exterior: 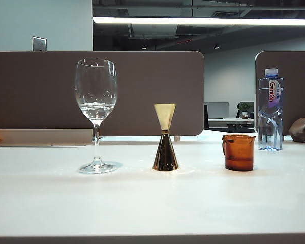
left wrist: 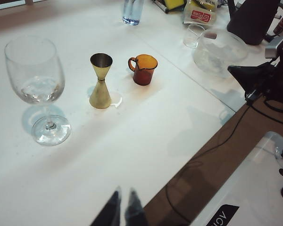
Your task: Pick up the small amber measuring cup and pour the water in it into the jigger, then pick up the jigger and pour the water in it into the wine glass.
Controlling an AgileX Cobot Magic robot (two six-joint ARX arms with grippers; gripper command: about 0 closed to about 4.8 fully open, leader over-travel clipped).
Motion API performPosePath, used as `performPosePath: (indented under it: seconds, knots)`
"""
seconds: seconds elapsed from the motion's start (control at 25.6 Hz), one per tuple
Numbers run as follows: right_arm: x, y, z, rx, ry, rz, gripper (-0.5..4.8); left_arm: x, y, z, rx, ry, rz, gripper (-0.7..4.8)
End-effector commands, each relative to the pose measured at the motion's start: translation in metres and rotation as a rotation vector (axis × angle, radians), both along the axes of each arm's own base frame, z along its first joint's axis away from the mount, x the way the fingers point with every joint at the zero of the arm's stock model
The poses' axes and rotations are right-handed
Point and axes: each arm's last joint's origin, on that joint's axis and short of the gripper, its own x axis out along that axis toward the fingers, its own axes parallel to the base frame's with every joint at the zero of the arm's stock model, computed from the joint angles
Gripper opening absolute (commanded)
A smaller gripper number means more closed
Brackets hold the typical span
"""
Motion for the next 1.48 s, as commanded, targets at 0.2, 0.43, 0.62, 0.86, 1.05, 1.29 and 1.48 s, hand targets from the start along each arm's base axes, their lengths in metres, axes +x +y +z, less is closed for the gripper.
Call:
performPosePath:
  seconds: [0.2, 0.43, 0.62, 0.86, 1.05, 1.29, 1.48]
  knots:
    - [0.000, 0.000, -0.002, -0.002, 0.005, 0.001, -0.05, 0.000, 0.000, 0.002, -0.006, -0.015, -0.004, 0.26]
    - [0.000, 0.000, -0.002, -0.002, 0.005, 0.001, -0.05, 0.000, 0.000, 0.002, -0.006, -0.015, -0.004, 0.26]
    - [0.000, 0.000, -0.002, -0.002, 0.006, 0.001, -0.05, 0.002, -0.001, 0.001, -0.003, -0.009, -0.004, 0.26]
    - [0.000, 0.000, -0.002, -0.002, 0.006, 0.001, -0.05, 0.006, -0.003, 0.000, 0.004, 0.007, -0.004, 0.26]
    - [0.000, 0.000, -0.002, -0.002, 0.005, 0.001, -0.05, 0.009, -0.005, -0.001, 0.010, 0.019, -0.005, 0.26]
    - [0.000, 0.000, -0.002, -0.002, 0.006, 0.001, -0.05, 0.019, -0.009, -0.026, 0.047, 0.099, -0.003, 0.26]
    - [0.000, 0.000, -0.002, -0.002, 0.005, 0.001, -0.05, 0.030, -0.015, -0.041, 0.054, 0.066, -0.026, 0.26]
